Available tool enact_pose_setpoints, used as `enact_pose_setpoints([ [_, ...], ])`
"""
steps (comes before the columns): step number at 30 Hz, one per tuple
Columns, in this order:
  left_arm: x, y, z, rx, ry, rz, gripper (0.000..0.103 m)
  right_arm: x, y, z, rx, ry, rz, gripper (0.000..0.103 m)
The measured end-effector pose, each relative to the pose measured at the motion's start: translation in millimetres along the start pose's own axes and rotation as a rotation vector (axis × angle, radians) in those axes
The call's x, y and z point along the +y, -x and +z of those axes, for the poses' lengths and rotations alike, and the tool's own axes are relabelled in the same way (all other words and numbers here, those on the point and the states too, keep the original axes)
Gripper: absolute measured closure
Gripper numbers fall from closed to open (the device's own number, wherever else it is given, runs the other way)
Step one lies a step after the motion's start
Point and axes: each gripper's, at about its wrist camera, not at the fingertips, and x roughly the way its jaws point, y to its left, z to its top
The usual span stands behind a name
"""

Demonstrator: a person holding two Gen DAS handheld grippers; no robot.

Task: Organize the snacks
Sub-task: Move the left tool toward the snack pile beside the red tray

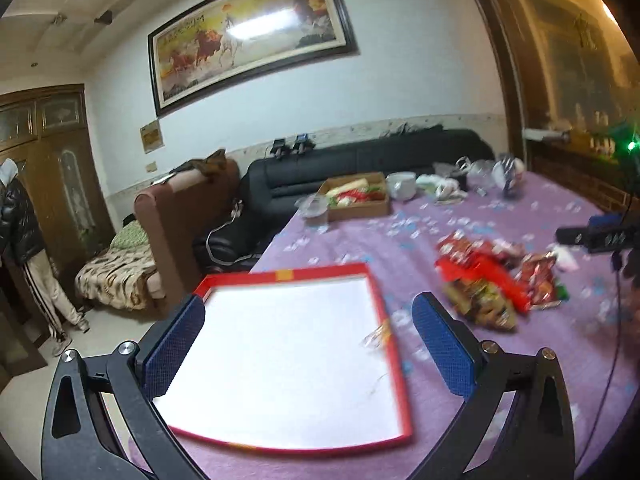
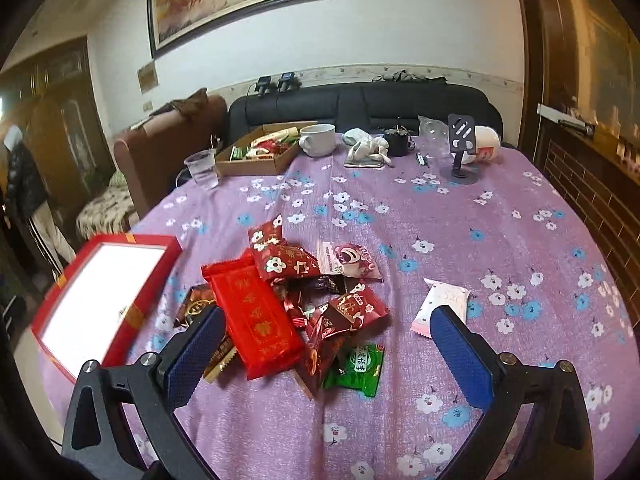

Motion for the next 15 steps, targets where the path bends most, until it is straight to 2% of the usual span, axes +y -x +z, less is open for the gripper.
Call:
enact_pose_setpoints([
  [7,9,-16,-6,0.102,0.106,-0.103,0.000,7,-25,-1,0.063,0.058,-0.003,0.000],
  [10,-3,-24,-7,0.155,0.087,-0.149,0.000,16,-37,1,0.094,0.083,0.026,0.001],
  [15,-17,-39,-10,0.249,0.050,-0.171,0.000,48,-61,4,0.133,0.184,0.075,0.005],
])
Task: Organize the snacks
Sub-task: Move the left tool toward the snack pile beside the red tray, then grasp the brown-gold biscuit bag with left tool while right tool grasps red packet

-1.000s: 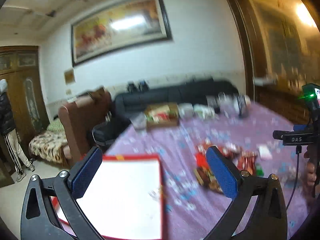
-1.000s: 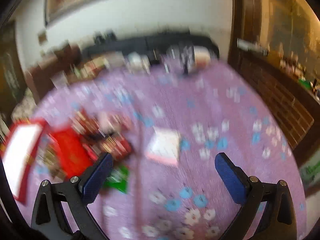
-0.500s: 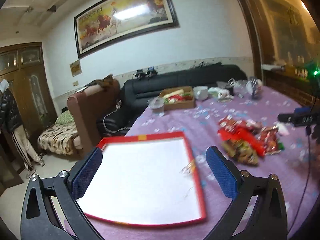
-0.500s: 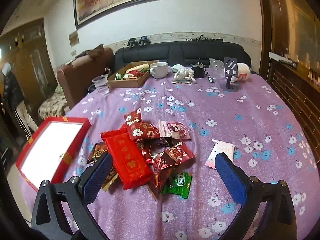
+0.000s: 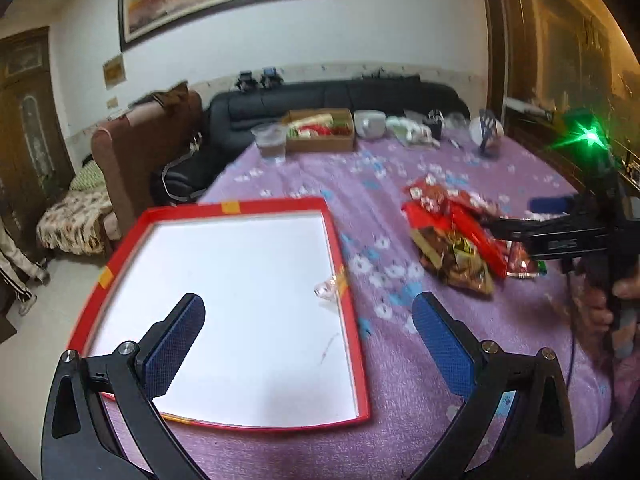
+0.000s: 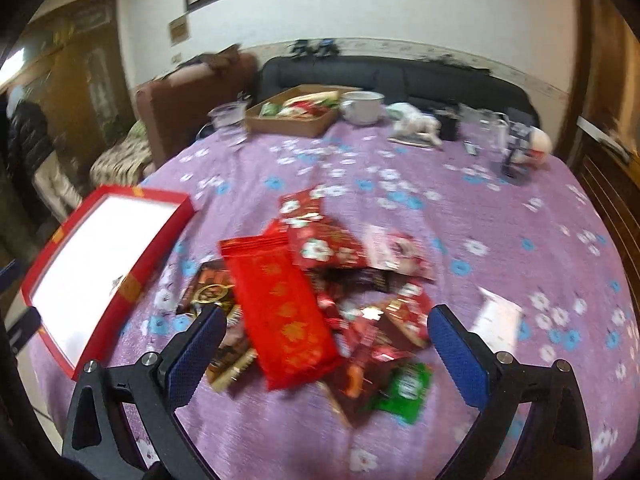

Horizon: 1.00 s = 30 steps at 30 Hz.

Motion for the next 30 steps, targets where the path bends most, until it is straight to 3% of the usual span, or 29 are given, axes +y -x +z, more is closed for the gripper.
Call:
enact_pose_setpoints([
  [2,0,-5,1,0.028,0.008,-0.001,0.000,11,-18,3,0.033,0.047,-0.012,0.010],
  [4,-2,-8,4,0.049,0.006,0.001,0.000,16,-39,5,0.089,0.068,-0.001,0.026],
  [7,-7,-11,10,0.064,0.001,0.001,0.000,9,-52,6,0.112,0.004,0.147,0.039],
  [13,-36,-23,26,0.095,-0.014,-0.039,0.000,-17,-55,-4,0.120,-0.084,0.359,0.050],
  [21,-73,-61,35,0.219,-0.012,-0.065,0.000,-40,-55,-4,0.178,-0.220,0.484,0.052],
  [30,-103,-99,44,0.285,-0.021,-0.047,0.000,-102,-47,-6,0.101,-0.540,0.619,0.052],
])
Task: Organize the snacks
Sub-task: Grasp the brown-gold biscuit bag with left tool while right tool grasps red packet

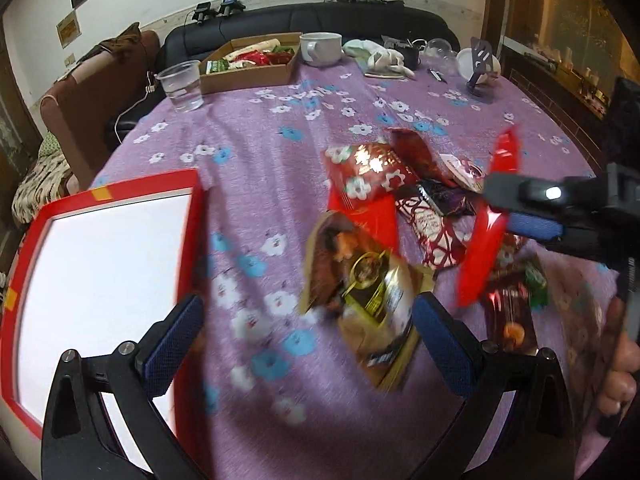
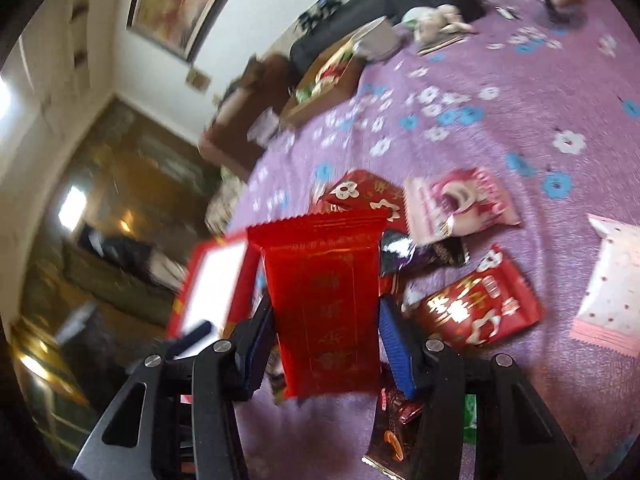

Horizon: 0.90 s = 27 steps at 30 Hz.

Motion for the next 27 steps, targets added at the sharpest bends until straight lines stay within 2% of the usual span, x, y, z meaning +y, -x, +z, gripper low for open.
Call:
enact_pose_setpoints([
  [5,-8,-14,0,0.003,-0.008,0.016,0.001,-2,4,2,-0.026,-0.027,0.025,0.052],
  [8,-10,-12,-1,-0.017,-0.014,-0.009,0.014,-2,6,1,-0.040,-0.028,0.024,0.052],
  [12,-14,-12,-1,-0.029,-0.024,-0.048,0.042,-2,7,1,-0.052,-0.029,0.032,0.052],
  [13,-15,-13,-1,-0.029,-0.024,-0.057,0.045,-1,7,1,-0.058,-0.026,0.029,0.052],
  [27,0,-1,-8,-0.080,-0.004,-0.120,0.068,3,10,-1,-0.092,-0.007,0.023,0.052],
])
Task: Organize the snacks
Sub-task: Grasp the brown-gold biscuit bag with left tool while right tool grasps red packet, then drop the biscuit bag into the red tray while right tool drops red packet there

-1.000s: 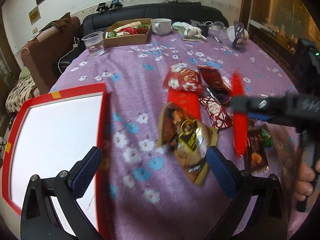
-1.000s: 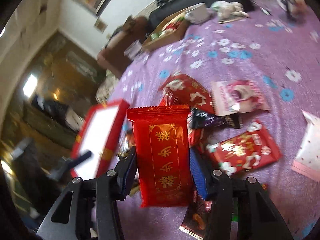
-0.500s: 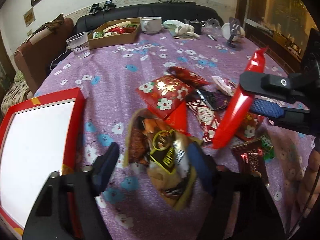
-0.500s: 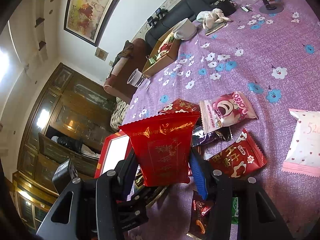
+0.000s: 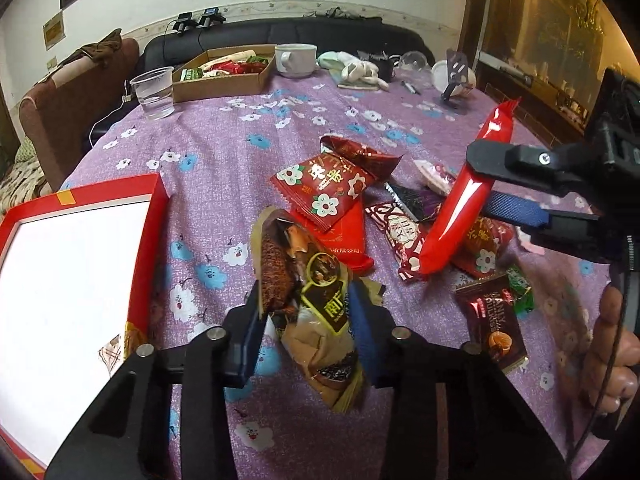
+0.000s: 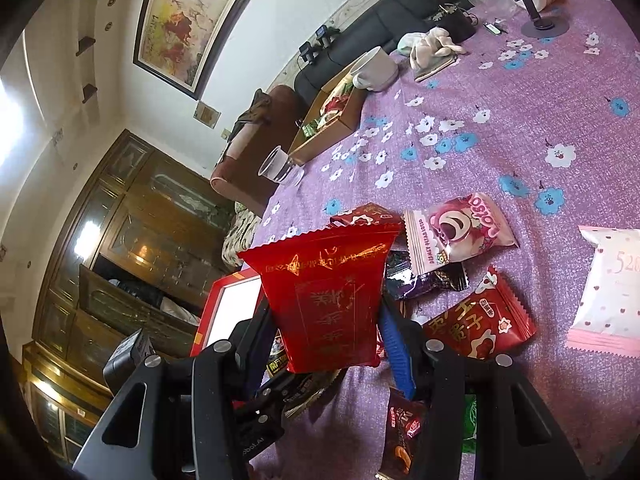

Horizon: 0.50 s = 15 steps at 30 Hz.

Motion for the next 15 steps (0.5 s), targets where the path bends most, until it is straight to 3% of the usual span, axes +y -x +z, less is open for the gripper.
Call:
enact_pose_setpoints([
  [3,2,8,-2,-0.018,-0.003,0.002,0.076,1,0,0,-0.004,0.001,0.009,0.052],
  [15,15,24,-14,-0.036,0.022,-0.038,0.077,4,-3,-1,-0.007,0.024,-0.003,0.052],
])
